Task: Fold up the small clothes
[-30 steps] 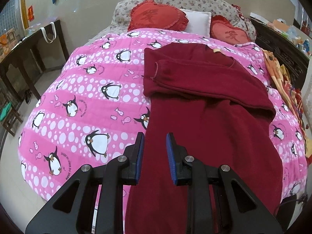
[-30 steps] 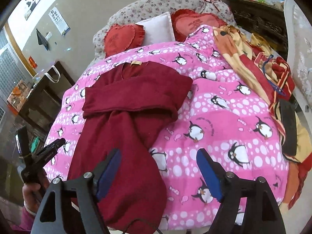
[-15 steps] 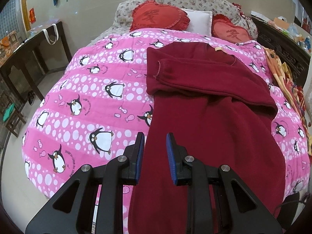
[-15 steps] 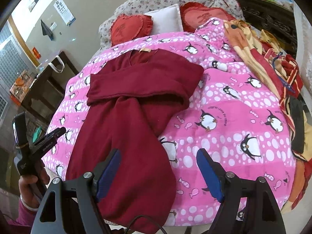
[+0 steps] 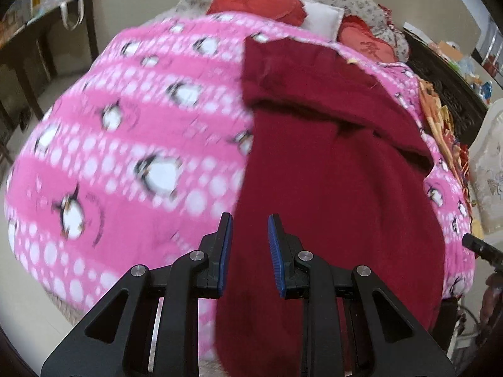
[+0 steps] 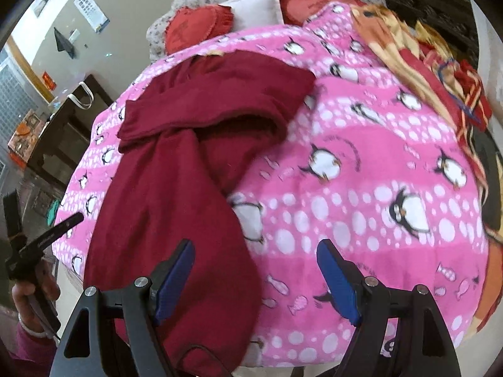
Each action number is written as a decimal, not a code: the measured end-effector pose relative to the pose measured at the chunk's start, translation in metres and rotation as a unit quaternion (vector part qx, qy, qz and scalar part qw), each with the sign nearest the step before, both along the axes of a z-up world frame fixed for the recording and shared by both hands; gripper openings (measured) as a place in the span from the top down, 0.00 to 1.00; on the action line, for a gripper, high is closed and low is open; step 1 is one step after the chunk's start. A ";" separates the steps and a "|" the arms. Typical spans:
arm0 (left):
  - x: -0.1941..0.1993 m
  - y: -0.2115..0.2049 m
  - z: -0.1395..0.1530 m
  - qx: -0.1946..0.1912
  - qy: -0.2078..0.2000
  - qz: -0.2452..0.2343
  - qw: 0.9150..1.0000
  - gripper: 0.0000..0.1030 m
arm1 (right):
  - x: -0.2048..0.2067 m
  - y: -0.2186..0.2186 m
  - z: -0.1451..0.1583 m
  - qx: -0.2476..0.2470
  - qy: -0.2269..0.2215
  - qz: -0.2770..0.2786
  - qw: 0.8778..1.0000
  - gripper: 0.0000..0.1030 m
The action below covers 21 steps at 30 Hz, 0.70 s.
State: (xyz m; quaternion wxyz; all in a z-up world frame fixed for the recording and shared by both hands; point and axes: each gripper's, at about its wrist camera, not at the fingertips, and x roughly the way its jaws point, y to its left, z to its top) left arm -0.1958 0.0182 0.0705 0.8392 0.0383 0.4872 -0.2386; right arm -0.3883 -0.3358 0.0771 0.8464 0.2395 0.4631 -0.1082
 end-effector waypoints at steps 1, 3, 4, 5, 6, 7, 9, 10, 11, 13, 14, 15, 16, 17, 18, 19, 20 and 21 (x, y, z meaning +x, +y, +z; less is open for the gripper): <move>-0.001 0.009 -0.005 0.002 0.006 0.003 1.000 0.78 | -0.003 -0.001 -0.004 0.005 0.000 0.000 1.000 0.25; -0.005 0.020 -0.015 0.002 0.021 0.006 1.000 0.73 | -0.008 -0.002 -0.014 0.021 -0.004 0.006 1.000 0.24; -0.006 0.026 -0.022 -0.001 0.034 0.007 0.999 0.68 | -0.009 -0.001 -0.019 0.028 -0.005 0.010 1.000 0.23; -0.006 0.029 -0.026 -0.006 0.043 0.009 0.999 0.58 | -0.009 -0.001 -0.024 0.035 -0.007 0.013 0.999 0.22; -0.006 0.031 -0.030 -0.013 0.054 0.013 0.998 0.54 | -0.009 -0.001 -0.030 0.044 -0.009 0.015 0.999 0.22; -0.006 0.032 -0.034 -0.024 0.066 0.018 0.997 0.54 | -0.007 -0.001 -0.035 0.052 -0.011 0.015 0.998 0.22; -0.006 0.031 -0.039 -0.036 0.083 0.020 0.996 0.54 | -0.002 0.003 -0.046 0.074 -0.010 0.027 0.997 0.23; -0.007 0.028 -0.040 -0.034 0.083 0.020 0.996 0.54 | 0.001 0.008 -0.049 0.076 -0.009 0.041 0.996 0.36; -0.009 0.026 -0.040 -0.030 0.078 0.017 0.996 0.54 | 0.004 0.016 -0.050 0.067 -0.012 0.061 0.996 0.58; -0.013 0.017 -0.040 -0.019 0.070 0.002 0.997 0.53 | 0.006 0.031 -0.047 0.040 -0.015 0.091 0.995 0.78; -0.016 0.014 -0.041 -0.009 0.067 -0.008 0.998 0.53 | 0.005 0.034 -0.044 0.036 -0.018 0.094 0.995 0.89; -0.019 0.010 -0.040 0.003 0.060 -0.017 0.998 0.53 | 0.002 0.034 -0.040 0.034 -0.023 0.094 0.995 0.88; -0.020 0.010 -0.041 0.009 0.055 -0.023 0.998 0.53 | -0.001 0.033 -0.036 0.026 -0.026 0.091 0.995 0.89; -0.022 0.009 -0.041 0.016 0.052 -0.032 0.998 0.53 | -0.005 0.031 -0.032 0.017 -0.025 0.086 0.996 0.89; -0.023 0.009 -0.041 0.018 0.052 -0.037 0.998 0.53 | -0.009 0.028 -0.029 0.013 -0.022 0.082 0.996 0.89; -0.024 0.010 -0.042 0.017 0.053 -0.039 0.998 0.53 | -0.012 0.025 -0.029 0.010 -0.018 0.079 0.997 0.89; -0.024 0.012 -0.043 0.013 0.054 -0.038 0.998 0.51 | -0.014 0.023 -0.030 0.007 -0.015 0.077 0.997 0.89; -0.025 0.013 -0.044 0.009 0.054 -0.038 0.998 0.48 | -0.015 0.022 -0.033 0.010 -0.012 0.076 0.997 0.89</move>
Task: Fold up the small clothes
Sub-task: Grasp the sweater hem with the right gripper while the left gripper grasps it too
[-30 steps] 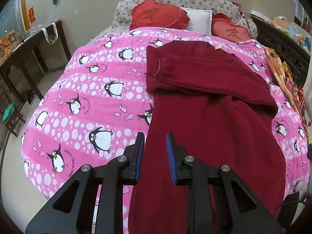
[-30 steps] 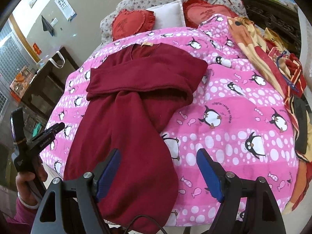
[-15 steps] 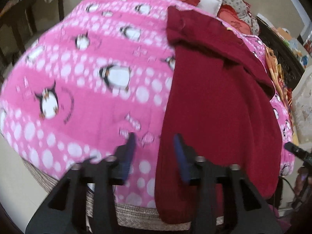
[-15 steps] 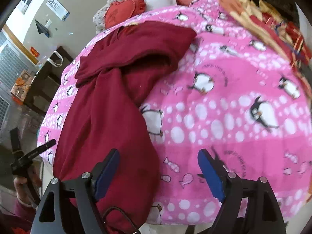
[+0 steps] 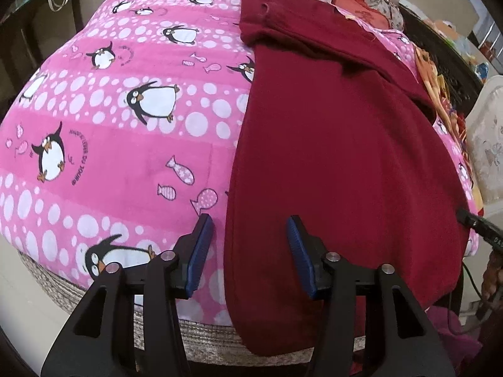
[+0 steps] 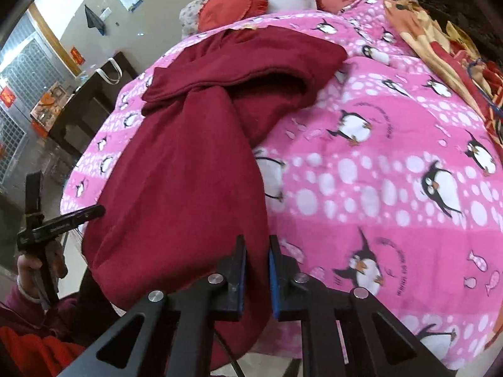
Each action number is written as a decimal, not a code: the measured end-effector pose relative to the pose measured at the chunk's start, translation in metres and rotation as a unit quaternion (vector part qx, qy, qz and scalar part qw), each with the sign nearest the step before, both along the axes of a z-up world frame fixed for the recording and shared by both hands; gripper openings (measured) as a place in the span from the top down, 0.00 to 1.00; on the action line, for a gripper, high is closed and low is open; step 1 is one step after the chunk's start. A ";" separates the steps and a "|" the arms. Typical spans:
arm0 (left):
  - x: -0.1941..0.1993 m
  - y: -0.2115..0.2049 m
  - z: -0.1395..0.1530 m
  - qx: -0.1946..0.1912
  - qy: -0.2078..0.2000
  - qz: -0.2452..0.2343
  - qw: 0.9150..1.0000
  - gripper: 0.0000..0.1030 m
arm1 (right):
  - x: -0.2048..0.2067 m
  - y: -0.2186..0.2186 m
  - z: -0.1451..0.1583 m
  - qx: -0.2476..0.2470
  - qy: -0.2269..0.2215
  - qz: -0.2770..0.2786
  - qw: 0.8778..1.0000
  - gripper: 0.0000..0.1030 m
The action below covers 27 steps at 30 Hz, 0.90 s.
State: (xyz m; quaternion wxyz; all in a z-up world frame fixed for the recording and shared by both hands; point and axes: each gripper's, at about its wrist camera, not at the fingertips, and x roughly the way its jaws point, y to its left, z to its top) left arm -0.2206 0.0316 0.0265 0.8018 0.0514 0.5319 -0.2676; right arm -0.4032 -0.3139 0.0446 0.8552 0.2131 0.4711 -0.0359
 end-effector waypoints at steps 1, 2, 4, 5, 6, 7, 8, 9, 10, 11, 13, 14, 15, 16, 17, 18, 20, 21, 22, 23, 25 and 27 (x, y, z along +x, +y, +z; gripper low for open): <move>-0.001 0.001 -0.001 -0.004 -0.001 -0.001 1.000 0.47 | 0.000 -0.001 -0.004 0.007 0.003 -0.001 1.000 0.89; -0.003 0.001 -0.001 -0.006 -0.006 -0.004 1.000 0.45 | -0.001 -0.002 -0.005 0.016 0.002 -0.003 1.000 0.89; -0.006 0.000 -0.001 -0.001 -0.014 -0.011 1.000 0.45 | -0.005 -0.005 -0.005 0.041 -0.009 -0.004 0.999 0.84; -0.008 0.000 -0.001 0.001 -0.017 -0.016 1.000 0.45 | -0.007 -0.007 -0.006 0.052 -0.007 -0.004 0.999 0.68; -0.009 0.001 -0.001 0.002 -0.016 -0.022 1.000 0.45 | -0.010 -0.007 -0.008 0.066 -0.005 -0.005 0.998 0.54; -0.009 0.002 -0.001 0.002 -0.013 -0.026 1.000 0.45 | -0.016 -0.008 -0.009 0.079 -0.005 -0.004 0.997 0.38; -0.008 0.004 -0.001 -0.001 -0.009 -0.027 1.000 0.45 | -0.023 -0.008 -0.010 0.091 -0.010 0.002 0.996 0.37; -0.007 0.006 -0.001 -0.006 -0.003 -0.026 1.000 0.45 | -0.026 -0.006 -0.011 0.096 -0.010 0.006 0.995 0.37; -0.006 0.008 -0.001 -0.013 0.004 -0.023 1.000 0.45 | -0.030 -0.004 -0.013 0.100 -0.008 0.009 0.995 0.37; -0.006 0.010 -0.001 -0.020 0.008 -0.021 1.000 0.42 | -0.031 -0.003 -0.016 0.105 -0.006 0.010 0.994 0.37; -0.006 0.010 -0.002 -0.032 0.013 -0.020 0.999 0.36 | -0.035 0.002 -0.024 0.120 -0.004 0.015 0.993 0.37; -0.008 0.008 -0.002 -0.032 0.012 -0.022 0.999 0.31 | -0.036 0.005 -0.027 0.120 -0.006 0.018 0.993 0.37; -0.010 0.005 -0.002 -0.027 0.013 -0.030 0.999 0.27 | -0.037 0.009 -0.027 0.118 -0.014 0.021 0.993 0.38; -0.012 0.003 -0.002 -0.022 0.014 -0.037 0.999 0.24 | -0.037 0.012 -0.025 0.122 -0.026 0.023 0.992 0.43; -0.013 -0.001 -0.002 -0.014 0.013 -0.047 0.999 0.24 | -0.036 0.014 -0.024 0.132 -0.038 0.026 0.990 0.45; -0.014 -0.003 -0.002 -0.006 0.011 -0.054 0.998 0.24 | -0.034 0.015 -0.023 0.144 -0.045 0.029 0.988 0.45; -0.012 -0.005 -0.003 -0.010 0.013 -0.059 0.998 0.20 | -0.028 0.017 -0.027 0.153 -0.045 0.027 0.987 0.46; -0.012 -0.006 -0.003 -0.013 0.017 -0.059 0.998 0.19 | -0.024 0.018 -0.031 0.154 -0.041 0.025 0.987 0.47; -0.012 -0.008 -0.003 -0.009 0.016 -0.059 0.998 0.19 | -0.021 0.019 -0.033 0.154 -0.040 0.023 0.987 0.53; -0.013 -0.010 -0.003 -0.004 0.015 -0.063 0.998 0.19 | -0.020 0.020 -0.034 0.152 -0.041 0.021 0.987 0.60; -0.017 -0.013 -0.003 -0.005 0.010 -0.073 0.997 0.25 | -0.019 0.024 -0.030 0.149 -0.048 0.024 0.987 0.75; -0.018 -0.013 -0.001 -0.008 0.004 -0.077 0.997 0.69 | -0.021 0.028 -0.021 0.145 -0.062 0.028 0.987 0.86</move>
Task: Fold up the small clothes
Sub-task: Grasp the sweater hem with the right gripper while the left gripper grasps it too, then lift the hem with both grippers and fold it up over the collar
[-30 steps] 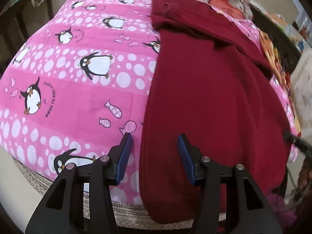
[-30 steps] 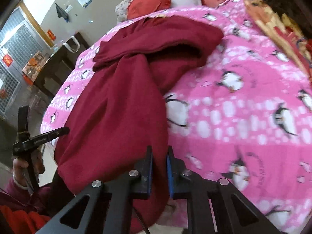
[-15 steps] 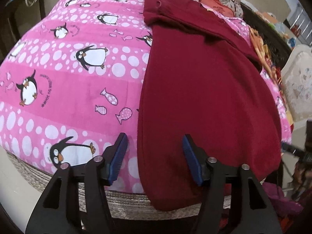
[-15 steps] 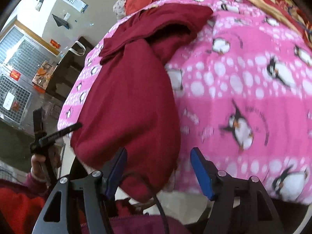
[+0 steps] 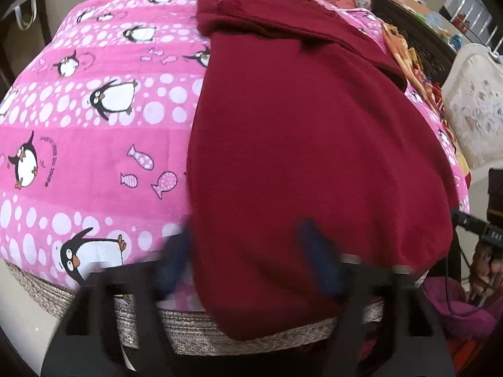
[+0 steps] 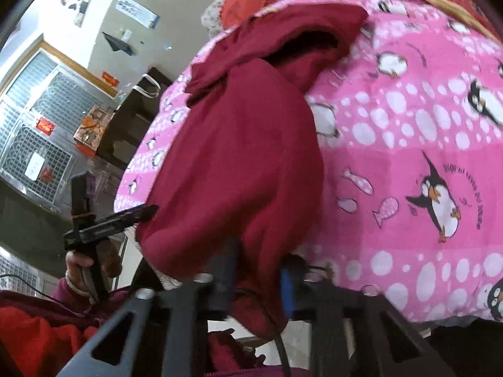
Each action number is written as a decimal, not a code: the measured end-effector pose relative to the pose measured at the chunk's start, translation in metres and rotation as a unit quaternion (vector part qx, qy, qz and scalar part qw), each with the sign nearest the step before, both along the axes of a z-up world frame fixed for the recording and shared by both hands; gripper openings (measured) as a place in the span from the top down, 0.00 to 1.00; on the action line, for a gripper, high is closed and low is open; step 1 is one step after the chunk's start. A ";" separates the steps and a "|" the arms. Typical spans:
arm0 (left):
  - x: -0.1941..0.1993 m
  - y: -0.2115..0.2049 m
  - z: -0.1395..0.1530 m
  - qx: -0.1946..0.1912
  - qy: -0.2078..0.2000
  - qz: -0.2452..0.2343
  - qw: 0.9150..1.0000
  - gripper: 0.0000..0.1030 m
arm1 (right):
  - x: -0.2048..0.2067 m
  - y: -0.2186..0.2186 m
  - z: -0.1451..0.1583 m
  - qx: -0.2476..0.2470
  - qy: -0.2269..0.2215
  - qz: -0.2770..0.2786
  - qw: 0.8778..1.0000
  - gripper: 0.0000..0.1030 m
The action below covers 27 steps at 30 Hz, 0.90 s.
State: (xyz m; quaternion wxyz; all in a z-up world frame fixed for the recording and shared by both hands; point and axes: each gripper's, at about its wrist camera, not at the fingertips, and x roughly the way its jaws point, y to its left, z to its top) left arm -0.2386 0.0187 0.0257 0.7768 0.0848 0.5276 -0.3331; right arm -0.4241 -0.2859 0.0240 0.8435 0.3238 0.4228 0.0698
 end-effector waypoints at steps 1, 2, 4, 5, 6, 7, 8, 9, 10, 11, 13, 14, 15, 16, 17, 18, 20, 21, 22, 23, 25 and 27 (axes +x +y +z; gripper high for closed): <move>0.004 0.002 0.002 -0.013 0.015 0.002 1.000 0.79 | 0.000 0.001 0.006 0.004 -0.008 0.002 1.000 0.88; 0.009 0.005 0.005 -0.028 0.033 0.003 0.999 0.90 | -0.001 0.001 0.012 0.011 -0.017 0.004 1.000 0.88; 0.014 0.009 0.013 -0.045 0.048 -0.001 0.998 0.91 | -0.001 0.007 0.029 0.024 -0.041 0.013 0.999 0.89; 0.014 0.010 0.022 -0.053 0.041 -0.007 0.998 0.91 | -0.001 0.011 0.038 0.025 -0.053 0.020 0.998 0.89; 0.014 0.014 0.032 -0.063 0.031 -0.012 0.997 0.91 | -0.001 0.016 0.049 0.023 -0.065 0.029 0.997 0.89; 0.014 0.020 0.044 -0.075 0.021 -0.014 0.997 0.91 | -0.001 0.021 0.057 0.021 -0.073 0.038 0.996 0.90; 0.015 0.026 0.053 -0.085 0.016 -0.011 0.996 0.91 | -0.001 0.026 0.065 0.021 -0.082 0.049 0.995 0.92; 0.018 0.033 0.061 -0.094 0.012 -0.005 0.995 0.91 | 0.000 0.030 0.071 0.022 -0.089 0.060 0.994 0.92; 0.022 0.040 0.066 -0.101 0.011 0.003 0.995 0.91 | 0.000 0.035 0.073 0.019 -0.090 0.068 0.993 0.92; 0.024 0.046 0.067 -0.099 0.008 0.010 0.995 0.91 | 0.002 0.038 0.072 0.014 -0.087 0.076 0.993 0.92; 0.029 0.053 0.056 -0.080 0.014 0.027 0.996 0.91 | 0.007 0.040 0.058 0.010 -0.056 0.080 0.995 0.92; 0.030 0.055 0.049 -0.078 0.026 0.031 0.996 0.91 | 0.010 0.039 0.048 0.013 -0.039 0.075 0.996 0.93; 0.031 0.054 0.039 -0.075 0.042 0.037 0.996 0.91 | 0.012 0.035 0.038 0.021 -0.023 0.068 0.997 0.93; 0.031 0.055 0.030 -0.072 0.053 0.041 0.995 0.91 | 0.012 0.031 0.031 0.028 -0.013 0.062 0.998 0.93; 0.030 0.054 0.025 -0.070 0.058 0.044 0.995 0.91 | 0.012 0.028 0.027 0.036 -0.007 0.056 0.998 0.93; 0.030 0.052 0.024 -0.070 0.059 0.047 0.995 0.91 | 0.013 0.024 0.028 0.042 -0.009 0.053 0.998 0.93; 0.032 0.048 0.030 -0.079 0.060 0.045 0.994 0.91 | 0.014 0.018 0.038 0.049 -0.022 0.054 0.997 0.93; 0.033 0.046 0.037 -0.085 0.056 0.042 0.994 0.91 | 0.016 0.013 0.046 0.055 -0.035 0.056 0.996 0.93; 0.037 0.043 0.048 -0.093 0.048 0.037 0.994 0.91 | 0.020 0.008 0.054 0.061 -0.046 0.057 0.995 0.93; 0.042 0.038 0.061 -0.105 0.038 0.030 0.993 0.91 | 0.022 0.002 0.062 0.066 -0.059 0.056 0.994 0.93; 0.053 0.028 0.081 -0.127 0.023 0.021 0.991 0.91 | 0.034 -0.013 0.077 0.076 -0.088 0.046 0.992 0.93; 0.071 0.014 0.099 -0.145 0.015 0.015 0.989 0.91 | 0.051 -0.034 0.090 0.092 -0.118 0.027 0.988 0.93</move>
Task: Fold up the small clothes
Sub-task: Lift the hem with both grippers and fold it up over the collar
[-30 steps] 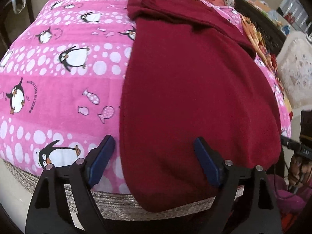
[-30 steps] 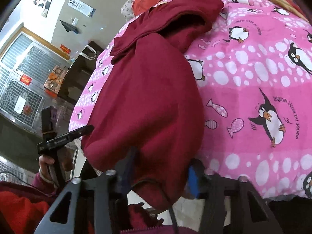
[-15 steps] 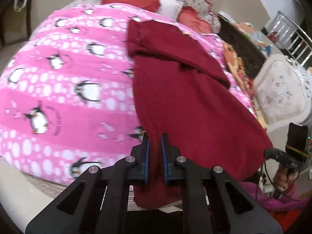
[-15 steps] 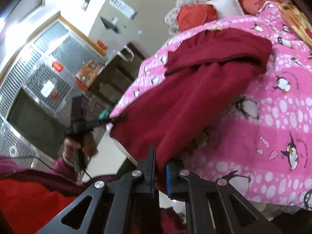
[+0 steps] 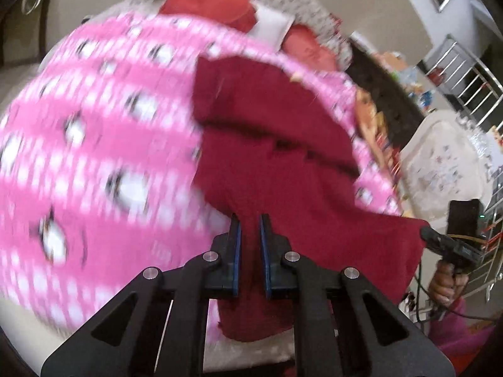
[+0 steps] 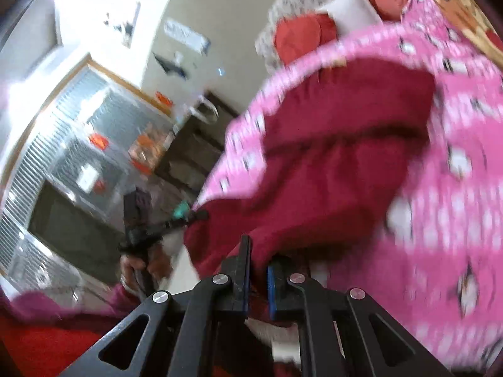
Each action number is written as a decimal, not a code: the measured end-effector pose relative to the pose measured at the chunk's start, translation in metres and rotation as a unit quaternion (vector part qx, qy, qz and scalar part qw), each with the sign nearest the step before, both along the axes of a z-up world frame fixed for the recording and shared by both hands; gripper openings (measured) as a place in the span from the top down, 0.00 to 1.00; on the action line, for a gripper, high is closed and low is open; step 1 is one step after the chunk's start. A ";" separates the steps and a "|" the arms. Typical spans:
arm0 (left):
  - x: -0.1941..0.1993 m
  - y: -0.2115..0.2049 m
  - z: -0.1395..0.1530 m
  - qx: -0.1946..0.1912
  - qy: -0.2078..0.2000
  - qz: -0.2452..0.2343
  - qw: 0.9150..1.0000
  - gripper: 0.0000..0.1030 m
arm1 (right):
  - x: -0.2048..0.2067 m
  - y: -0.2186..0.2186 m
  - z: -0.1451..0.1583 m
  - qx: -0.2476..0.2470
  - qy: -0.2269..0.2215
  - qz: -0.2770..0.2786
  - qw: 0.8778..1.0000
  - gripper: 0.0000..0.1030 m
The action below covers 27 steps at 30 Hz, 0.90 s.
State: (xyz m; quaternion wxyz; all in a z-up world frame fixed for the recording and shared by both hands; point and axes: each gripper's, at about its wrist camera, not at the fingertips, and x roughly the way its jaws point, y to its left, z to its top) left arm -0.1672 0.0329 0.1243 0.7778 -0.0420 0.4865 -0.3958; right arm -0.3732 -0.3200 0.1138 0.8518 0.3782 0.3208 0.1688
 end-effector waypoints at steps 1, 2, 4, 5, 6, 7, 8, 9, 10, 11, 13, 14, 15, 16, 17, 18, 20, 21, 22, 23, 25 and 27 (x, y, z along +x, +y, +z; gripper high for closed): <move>0.010 -0.009 0.008 -0.009 -0.004 0.000 1.000 0.91 | 0.010 -0.009 0.008 0.005 -0.009 -0.014 1.000 0.93; 0.022 -0.019 0.016 -0.016 -0.009 -0.001 1.000 0.91 | 0.022 -0.019 0.013 0.008 -0.016 -0.032 0.999 0.93; 0.047 -0.042 0.029 -0.023 -0.029 0.004 0.999 0.91 | 0.044 -0.041 0.020 0.014 -0.025 -0.062 0.998 0.93; 0.060 -0.051 0.034 -0.027 -0.036 0.008 0.999 0.91 | 0.053 -0.054 0.023 0.022 -0.027 -0.078 0.996 0.93; 0.073 -0.061 0.038 -0.031 -0.040 0.011 0.999 0.91 | 0.061 -0.067 0.024 0.033 -0.028 -0.093 0.995 0.93; 0.088 -0.073 0.042 -0.033 -0.043 0.015 0.998 0.91 | 0.070 -0.080 0.024 0.036 -0.027 -0.107 0.993 0.93; 0.104 -0.087 0.044 -0.031 -0.045 0.020 0.998 0.91 | 0.081 -0.091 0.025 0.030 -0.024 -0.122 0.992 0.93; 0.115 -0.094 0.045 -0.028 -0.047 0.023 0.998 0.91 | 0.090 -0.105 0.025 0.023 -0.017 -0.135 0.990 0.93; 0.129 -0.110 0.043 -0.021 -0.052 0.026 0.998 0.91 | 0.101 -0.115 0.023 0.021 -0.011 -0.143 0.989 0.93; 0.142 -0.123 0.039 -0.013 -0.054 0.032 0.998 0.91 | 0.112 -0.129 0.019 0.021 -0.001 -0.149 0.989 0.93; 0.174 -0.149 0.026 0.002 -0.042 0.053 0.998 0.91 | 0.137 -0.152 0.007 0.012 0.030 -0.172 0.985 0.93; 0.181 -0.152 0.020 0.005 -0.040 0.058 0.997 0.91 | 0.151 -0.164 -0.001 0.015 0.045 -0.183 0.982 0.93; 0.191 -0.157 0.014 0.009 -0.038 0.063 0.997 0.91 | 0.163 -0.172 -0.007 0.016 0.056 -0.186 0.981 0.92; 0.204 -0.165 0.007 0.019 -0.028 0.064 0.997 0.89 | 0.169 -0.180 -0.013 0.008 0.068 -0.186 0.980 0.88; 0.211 -0.167 0.004 0.025 -0.017 0.065 0.997 0.86 | 0.176 -0.183 -0.016 -0.010 0.087 -0.188 0.978 0.75; 0.217 -0.167 -0.001 0.030 -0.005 0.068 0.997 0.79 | 0.178 -0.184 -0.016 -0.030 0.103 -0.190 0.976 0.63; 0.221 -0.159 0.001 0.029 -0.012 0.078 0.996 0.54 | 0.171 -0.183 -0.007 -0.075 0.095 -0.203 0.972 0.40; 0.219 -0.155 0.006 0.027 -0.023 0.084 0.996 0.32 | 0.164 -0.183 -0.002 -0.103 0.087 -0.212 0.968 0.39; 0.219 -0.148 0.012 0.021 -0.037 0.092 0.995 0.26 | 0.159 -0.183 0.003 -0.123 0.084 -0.217 0.965 0.39; 0.217 -0.141 0.018 0.007 -0.047 0.099 0.994 0.24 | 0.155 -0.182 0.008 -0.135 0.080 -0.217 0.963 0.39; 0.214 -0.133 0.026 -0.009 -0.046 0.096 0.994 0.24 | 0.149 -0.172 0.015 -0.142 0.059 -0.192 0.969 0.40; 0.205 -0.133 0.028 -0.007 -0.047 0.078 0.996 0.24 | 0.144 -0.145 0.021 -0.172 0.042 -0.141 0.974 0.47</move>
